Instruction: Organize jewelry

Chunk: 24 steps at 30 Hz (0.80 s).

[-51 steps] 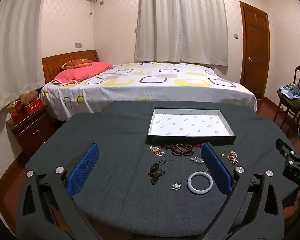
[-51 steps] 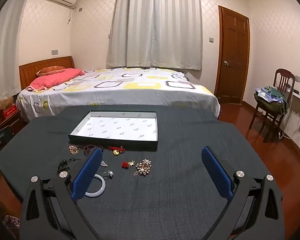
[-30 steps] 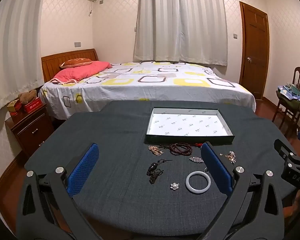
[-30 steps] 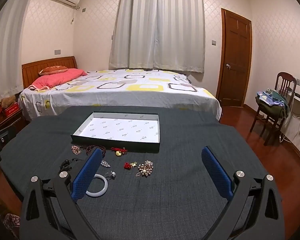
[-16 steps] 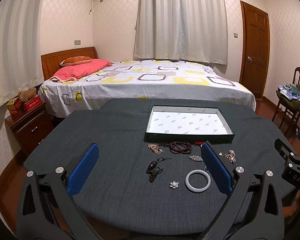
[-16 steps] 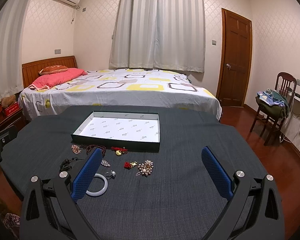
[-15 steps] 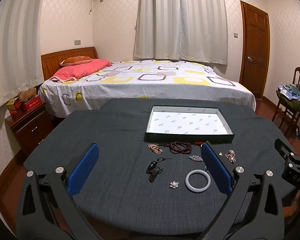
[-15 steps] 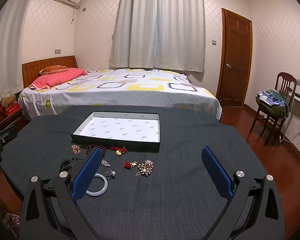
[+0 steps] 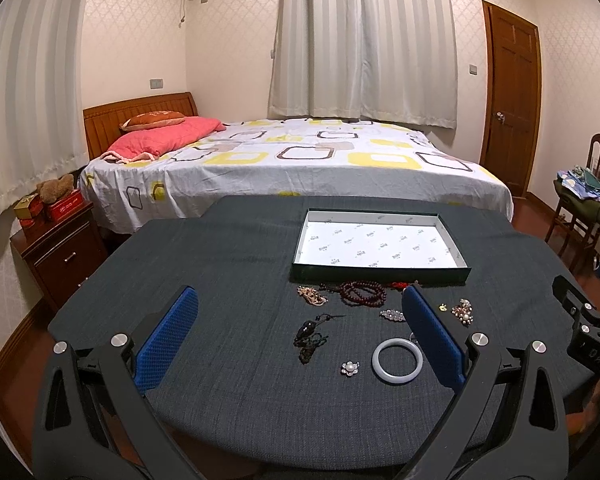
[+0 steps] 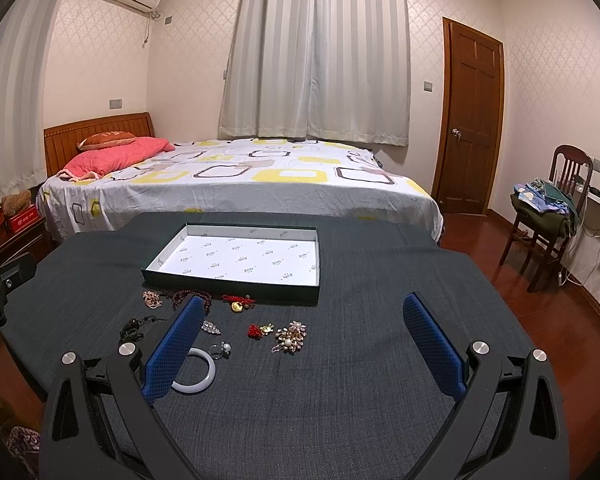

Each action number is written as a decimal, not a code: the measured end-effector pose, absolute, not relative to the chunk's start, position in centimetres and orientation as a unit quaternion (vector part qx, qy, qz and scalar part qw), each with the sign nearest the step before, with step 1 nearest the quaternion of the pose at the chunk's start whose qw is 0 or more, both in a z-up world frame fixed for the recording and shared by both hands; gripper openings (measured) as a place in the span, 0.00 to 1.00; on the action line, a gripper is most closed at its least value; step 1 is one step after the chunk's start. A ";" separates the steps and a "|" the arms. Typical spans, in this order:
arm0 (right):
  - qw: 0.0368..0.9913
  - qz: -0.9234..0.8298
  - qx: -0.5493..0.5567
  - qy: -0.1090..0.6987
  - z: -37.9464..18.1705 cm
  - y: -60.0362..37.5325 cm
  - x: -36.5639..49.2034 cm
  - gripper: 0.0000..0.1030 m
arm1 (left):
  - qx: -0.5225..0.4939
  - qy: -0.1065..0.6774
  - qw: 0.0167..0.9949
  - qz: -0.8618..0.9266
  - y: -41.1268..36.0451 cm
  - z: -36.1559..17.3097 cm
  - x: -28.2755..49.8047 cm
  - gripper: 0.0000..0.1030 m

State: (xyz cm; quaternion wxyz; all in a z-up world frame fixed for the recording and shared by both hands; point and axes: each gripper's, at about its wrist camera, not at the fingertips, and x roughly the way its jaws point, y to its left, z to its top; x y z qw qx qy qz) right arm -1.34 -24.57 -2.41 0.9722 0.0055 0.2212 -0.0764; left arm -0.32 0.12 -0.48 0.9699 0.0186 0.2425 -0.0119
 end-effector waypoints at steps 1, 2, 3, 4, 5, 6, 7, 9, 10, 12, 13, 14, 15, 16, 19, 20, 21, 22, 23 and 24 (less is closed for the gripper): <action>0.972 -0.076 0.005 0.222 -2.4 -24.6 -1.4 0.94 | 0.019 0.243 0.970 -0.012 0.1 -0.6 -0.4 0.97; 0.972 -0.076 0.005 0.222 -2.4 -24.6 -1.3 0.94 | 0.018 0.243 0.970 -0.012 0.2 -0.6 -0.4 0.97; 0.972 -0.076 0.006 0.222 -2.4 -24.6 -1.4 0.94 | 0.018 0.244 0.970 -0.013 0.2 -0.7 -0.5 0.97; 0.972 -0.077 0.006 0.221 -2.4 -24.6 -1.4 0.94 | 0.018 0.243 0.970 -0.013 0.2 -0.7 -0.5 0.97; 0.972 -0.077 0.006 0.221 -2.4 -24.6 -1.4 0.94 | 0.018 0.243 0.970 -0.013 0.3 -0.8 -0.5 0.97; 0.972 -0.076 0.006 0.221 -2.4 -24.6 -1.4 0.94 | 0.018 0.243 0.970 -0.013 0.3 -0.8 -0.5 0.97; 0.972 -0.077 0.006 0.222 -2.4 -24.6 -1.4 0.94 | 0.018 0.244 0.970 -0.013 0.2 -0.7 -0.5 0.97; 0.972 -0.077 0.006 0.221 -2.4 -24.6 -1.4 0.94 | 0.018 0.244 0.970 -0.013 0.2 -0.6 -0.4 0.97; 0.972 -0.076 0.006 0.221 -2.4 -24.6 -1.4 0.94 | 0.018 0.244 0.969 -0.013 0.2 -0.7 -0.5 0.97; 0.972 -0.076 0.005 0.222 -2.4 -24.6 -1.4 0.94 | 0.018 0.244 0.969 -0.013 0.2 -0.6 -0.4 0.97; 0.972 -0.076 0.006 0.221 -2.4 -24.6 -1.4 0.94 | 0.018 0.244 0.969 -0.013 0.2 -0.6 -0.4 0.97; 0.972 -0.076 0.006 0.222 -2.4 -24.6 -1.4 0.94 | 0.019 0.244 0.969 -0.013 0.2 -0.7 -0.5 0.97; 0.972 -0.076 0.006 0.221 -2.4 -24.6 -1.4 0.94 | 0.018 0.244 0.969 -0.013 0.2 -0.6 -0.4 0.97; 0.972 -0.077 0.006 0.221 -2.5 -24.5 -1.4 0.94 | 0.018 0.244 0.969 -0.013 0.3 -0.7 -0.5 0.97; 0.972 -0.076 0.006 0.221 -2.5 -24.5 -1.4 0.94 | 0.017 0.245 0.969 -0.012 0.1 -0.8 -0.5 0.97; 0.972 -0.076 0.006 0.221 -2.5 -24.5 -1.4 0.94 | 0.017 0.246 0.969 -0.011 0.1 -0.9 -0.5 0.97; 0.972 -0.076 0.006 0.221 -2.5 -24.5 -1.4 0.94 | 0.017 0.246 0.969 -0.011 0.1 -1.0 -0.6 0.97; 0.972 -0.076 0.005 0.221 -2.5 -24.5 -1.4 0.94 | 0.017 0.246 0.969 -0.011 0.1 -0.9 -0.5 0.97; 0.972 -0.076 0.005 0.221 -2.5 -24.5 -1.4 0.94 | 0.017 0.246 0.969 -0.012 0.0 -1.0 -0.6 0.97; 0.972 -0.077 0.005 0.221 -2.5 -24.5 -1.4 0.94 | 0.017 0.246 0.969 -0.012 0.0 -1.0 -0.7 0.97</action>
